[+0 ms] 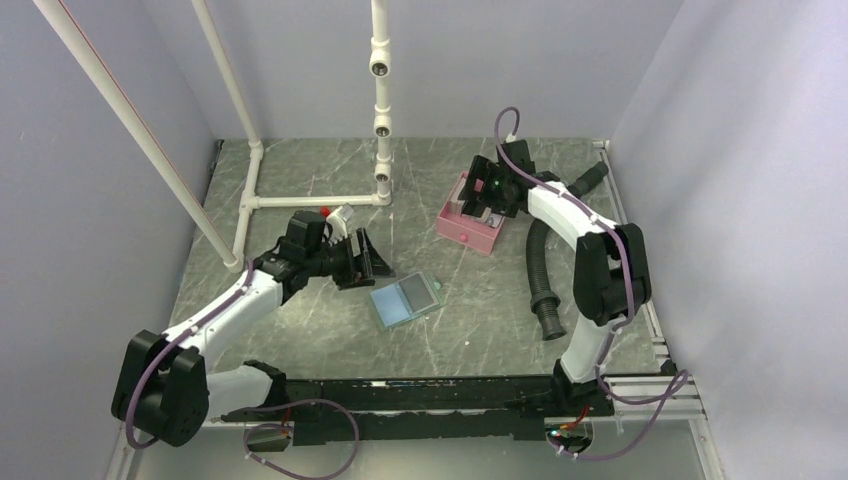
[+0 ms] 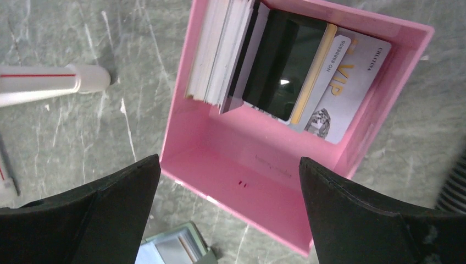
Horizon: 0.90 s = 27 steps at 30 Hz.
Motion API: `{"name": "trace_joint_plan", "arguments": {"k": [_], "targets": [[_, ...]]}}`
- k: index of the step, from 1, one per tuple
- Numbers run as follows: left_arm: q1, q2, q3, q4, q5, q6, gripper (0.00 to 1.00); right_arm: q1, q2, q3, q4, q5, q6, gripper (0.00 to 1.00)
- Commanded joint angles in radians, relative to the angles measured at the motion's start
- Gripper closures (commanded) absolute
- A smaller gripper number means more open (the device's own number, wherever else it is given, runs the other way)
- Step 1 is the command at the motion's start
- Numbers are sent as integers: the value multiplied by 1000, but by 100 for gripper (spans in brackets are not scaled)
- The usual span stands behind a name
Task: Put the credit cards into the card holder
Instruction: Pick up the credit card from the storage box.
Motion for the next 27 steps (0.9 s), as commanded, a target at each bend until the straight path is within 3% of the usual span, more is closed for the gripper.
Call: {"name": "trace_joint_plan", "arguments": {"k": [1,4,14,22,27], "targets": [[-2,-32,-36,-58,-13,32,20,-11,47,53,108,-78,74,0],[-2,-27,-46,-35,1,21,20,-20,88,32,182,-116,115,4],[-2,-23,-36,-46,7,30,20,-43,156,12,304,-139,185,48],[-2,-18,-35,-43,6,27,20,-59,194,8,347,-151,200,49],[-2,-15,-33,-44,6,27,20,-70,221,9,378,-185,223,57]]}}
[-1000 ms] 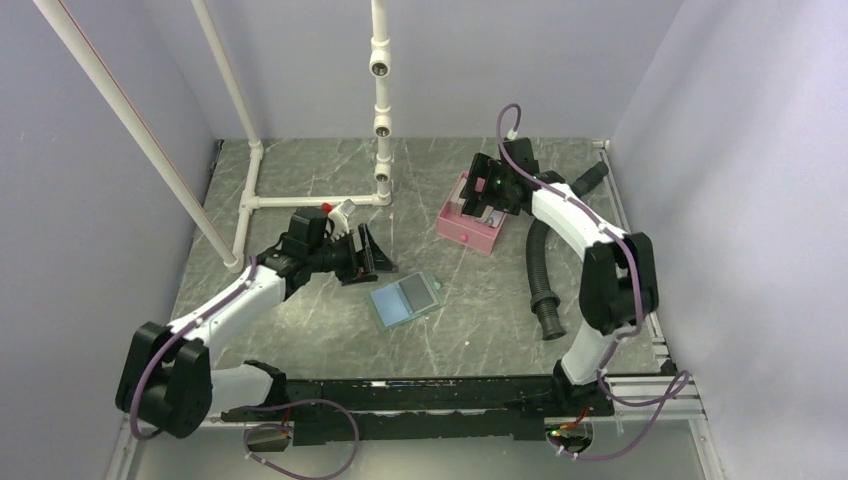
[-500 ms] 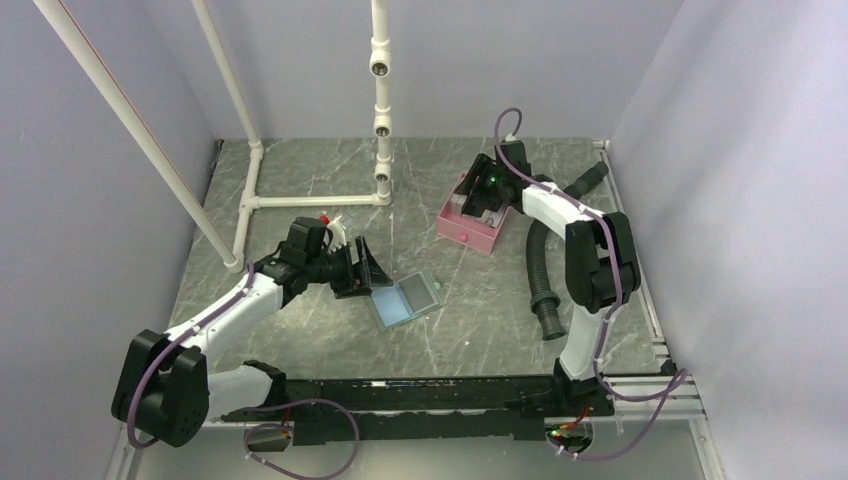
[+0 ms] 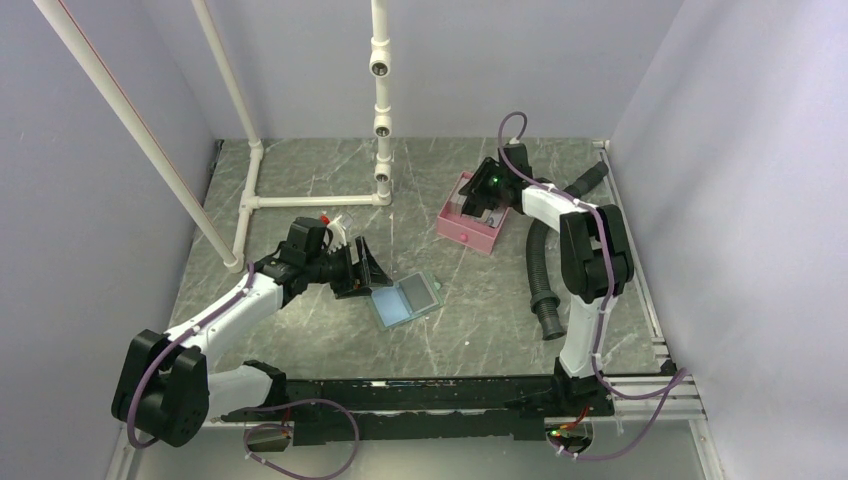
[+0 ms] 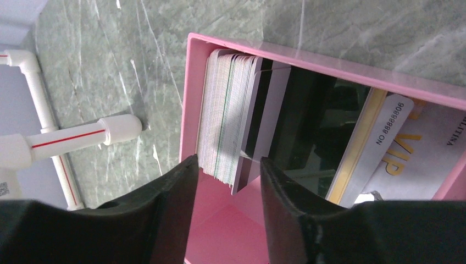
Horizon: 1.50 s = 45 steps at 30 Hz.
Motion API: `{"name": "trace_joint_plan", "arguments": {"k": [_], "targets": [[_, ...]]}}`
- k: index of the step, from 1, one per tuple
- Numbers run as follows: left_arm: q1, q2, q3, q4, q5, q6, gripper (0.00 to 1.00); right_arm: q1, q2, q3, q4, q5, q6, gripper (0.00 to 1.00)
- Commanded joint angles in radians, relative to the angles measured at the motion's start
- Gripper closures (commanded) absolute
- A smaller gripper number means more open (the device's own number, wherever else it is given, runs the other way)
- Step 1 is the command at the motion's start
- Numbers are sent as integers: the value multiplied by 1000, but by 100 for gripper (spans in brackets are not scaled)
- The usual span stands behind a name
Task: Put the credit cards into the card holder
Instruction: Pick up the credit card from the storage box.
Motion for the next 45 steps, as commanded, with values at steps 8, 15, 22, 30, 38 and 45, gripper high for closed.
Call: {"name": "trace_joint_plan", "arguments": {"k": [8,15,22,30,38,45], "targets": [[-2,6,21,8,10,27,21,-32,43,-23,167,-82,91,57],[-2,-1,11,14,11,23,21,-41,57,-29,213,-126,116,63],[-2,-2,11,17,16,23,21,-42,36,-41,238,-145,125,73],[-2,-7,6,18,17,21,21,-41,9,-50,232,-143,120,85],[-2,-4,6,22,17,21,21,-41,-51,-72,179,-123,107,95],[-3,8,7,43,29,13,21,-40,-100,-76,110,-104,82,100]]}}
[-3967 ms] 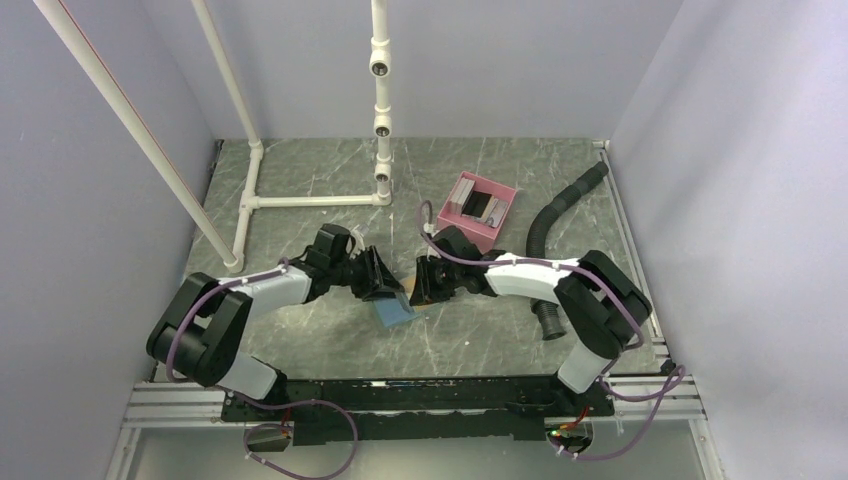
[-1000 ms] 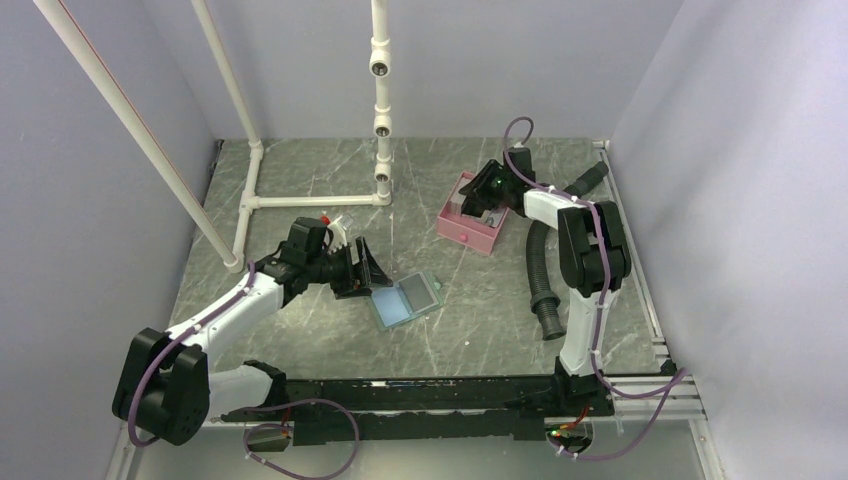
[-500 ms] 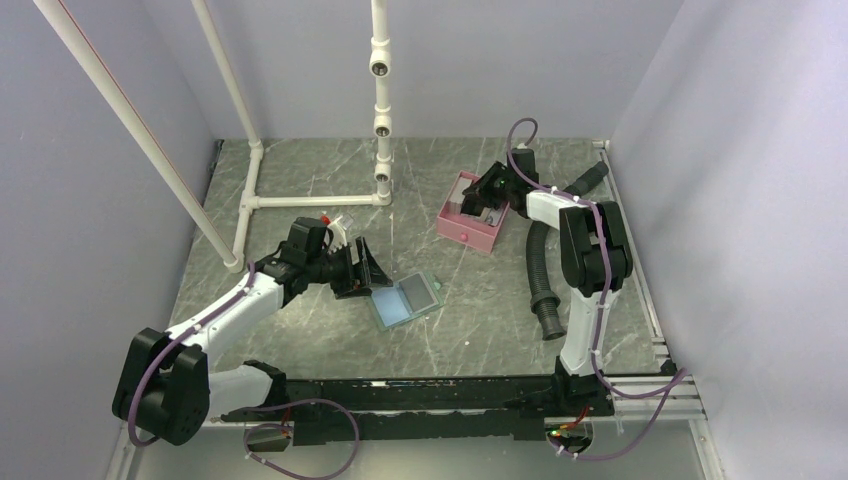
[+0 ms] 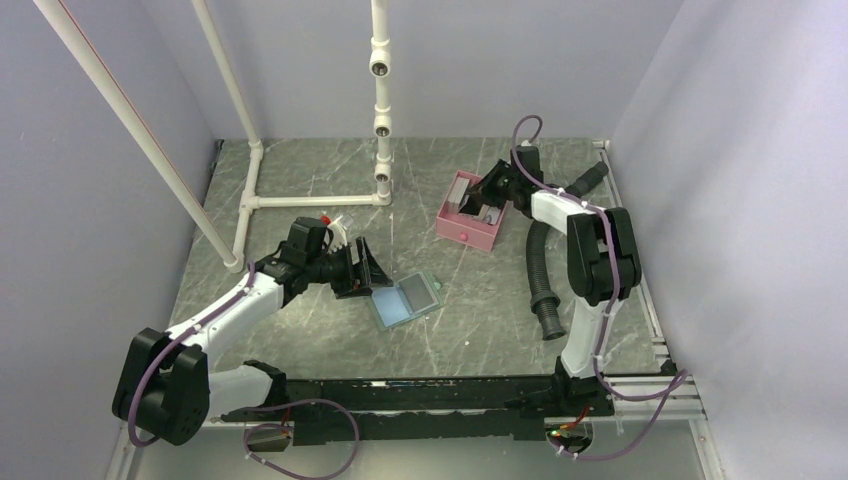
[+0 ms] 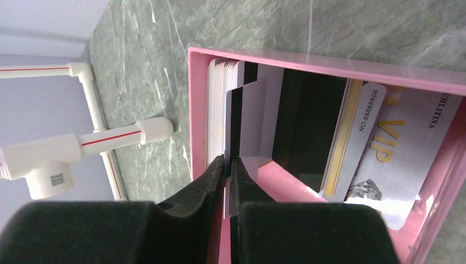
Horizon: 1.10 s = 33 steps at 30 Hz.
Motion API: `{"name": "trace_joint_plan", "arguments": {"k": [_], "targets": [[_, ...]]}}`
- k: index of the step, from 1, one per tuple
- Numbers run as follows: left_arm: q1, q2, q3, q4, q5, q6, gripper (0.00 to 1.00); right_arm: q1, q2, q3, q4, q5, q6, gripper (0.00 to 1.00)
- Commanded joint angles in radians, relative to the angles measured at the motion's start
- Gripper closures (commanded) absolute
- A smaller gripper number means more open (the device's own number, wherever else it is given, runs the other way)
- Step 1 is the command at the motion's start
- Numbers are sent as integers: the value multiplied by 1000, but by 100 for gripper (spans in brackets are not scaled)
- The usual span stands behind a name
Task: Put the credit cards into the card holder
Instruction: Pick up the credit card from the storage box.
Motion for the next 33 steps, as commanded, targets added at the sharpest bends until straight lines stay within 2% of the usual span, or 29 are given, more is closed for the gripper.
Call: {"name": "trace_joint_plan", "arguments": {"k": [1,4,8,11,14,16,19,21,25,30,33], "targets": [[-3,3,10,39,22,7,21,4,-88,1,-35,2,-25,100],[-2,7,28,20,18,17,21,5,-158,-25,-92,20,-65,100],[7,33,64,50,83,6,19,4,-313,-103,-134,32,-229,100],[32,84,84,131,199,-36,19,9,-455,-188,-133,-1,-356,100],[44,148,86,292,292,-112,20,14,-560,-272,-101,-141,-388,100],[46,201,73,449,354,-188,21,26,-602,-326,-59,-276,-374,100],[46,245,5,776,403,-376,21,49,-656,-451,134,-477,-243,100],[46,275,-33,943,400,-461,21,91,-679,-521,254,-524,-161,100],[45,329,-109,1194,371,-592,22,212,-683,-588,377,-526,-79,100],[37,378,-166,1304,348,-647,28,285,-642,-650,547,-523,25,100],[16,393,-188,1360,339,-665,33,303,-610,-662,575,-527,40,100]]}}
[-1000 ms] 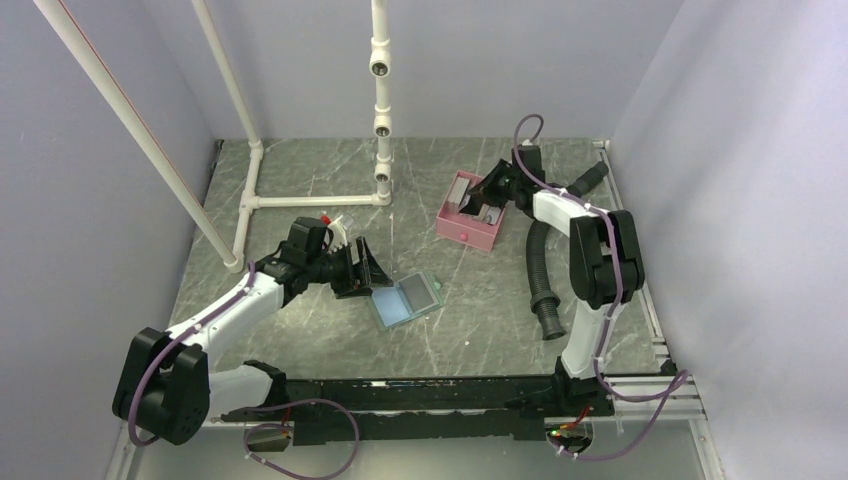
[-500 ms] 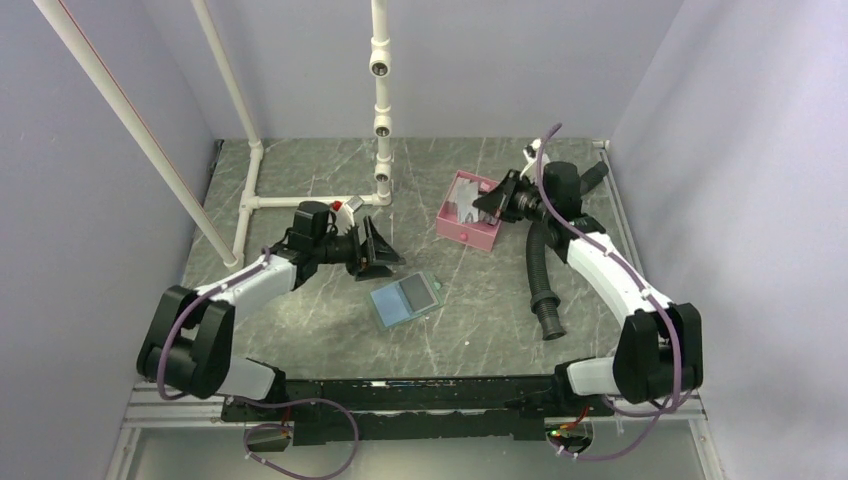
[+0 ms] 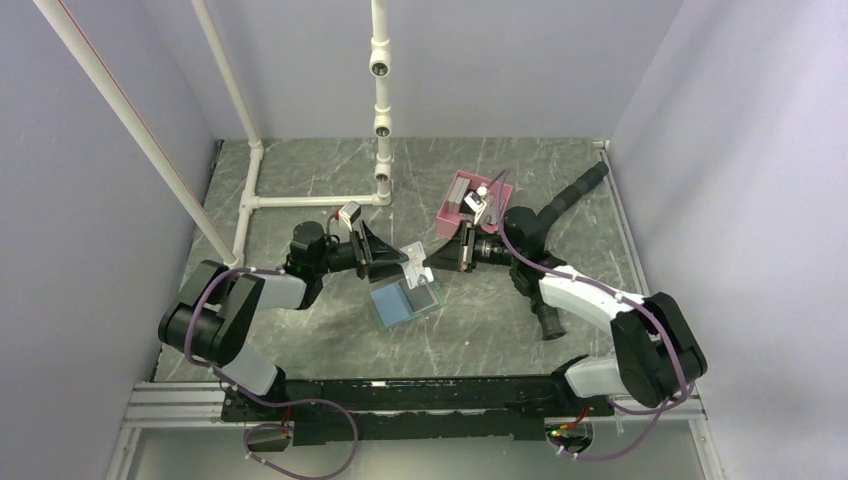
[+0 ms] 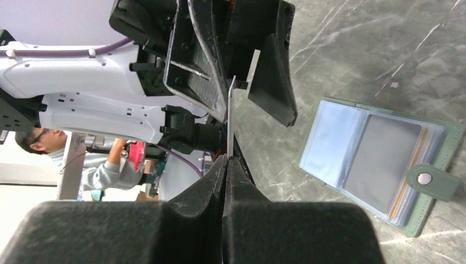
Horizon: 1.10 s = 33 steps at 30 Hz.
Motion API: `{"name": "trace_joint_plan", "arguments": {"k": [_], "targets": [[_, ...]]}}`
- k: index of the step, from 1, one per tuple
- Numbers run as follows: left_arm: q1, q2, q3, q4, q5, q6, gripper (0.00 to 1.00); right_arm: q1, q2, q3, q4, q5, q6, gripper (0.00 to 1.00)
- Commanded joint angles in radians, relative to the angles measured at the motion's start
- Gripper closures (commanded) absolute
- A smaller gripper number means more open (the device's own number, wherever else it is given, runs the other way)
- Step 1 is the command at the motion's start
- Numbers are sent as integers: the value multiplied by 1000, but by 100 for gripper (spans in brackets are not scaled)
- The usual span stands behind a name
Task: Put the credit cards into the card holder
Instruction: Pick up the credit card from the storage box, then insert the credit card into the card holder.
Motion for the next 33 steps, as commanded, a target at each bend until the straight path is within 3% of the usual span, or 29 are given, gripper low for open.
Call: {"name": "trace_joint_plan", "arguments": {"k": [1,4,7,9,11,13,18,24,33], "targets": [[-30,16,-31,220,-3,-76,38,15,45,-14,185,-30,70,100],[-39,13,-64,234,-19,-70,68,17,69,-3,123,-21,34,100],[-39,-1,-93,184,-30,-28,90,18,137,101,-171,43,-131,100],[-39,-21,-104,58,-47,22,100,21,191,159,-325,95,-226,80],[-39,-44,-81,-271,-77,126,100,45,241,208,-426,146,-306,64],[-38,-56,-63,-443,-100,221,100,68,296,244,-492,155,-356,62],[-24,-55,-64,-543,-105,317,100,87,400,277,-485,172,-396,80],[-17,23,-92,-432,-69,321,100,87,452,271,-477,223,-410,94],[11,94,-117,-331,-42,303,100,87,467,247,-479,270,-414,96]]}}
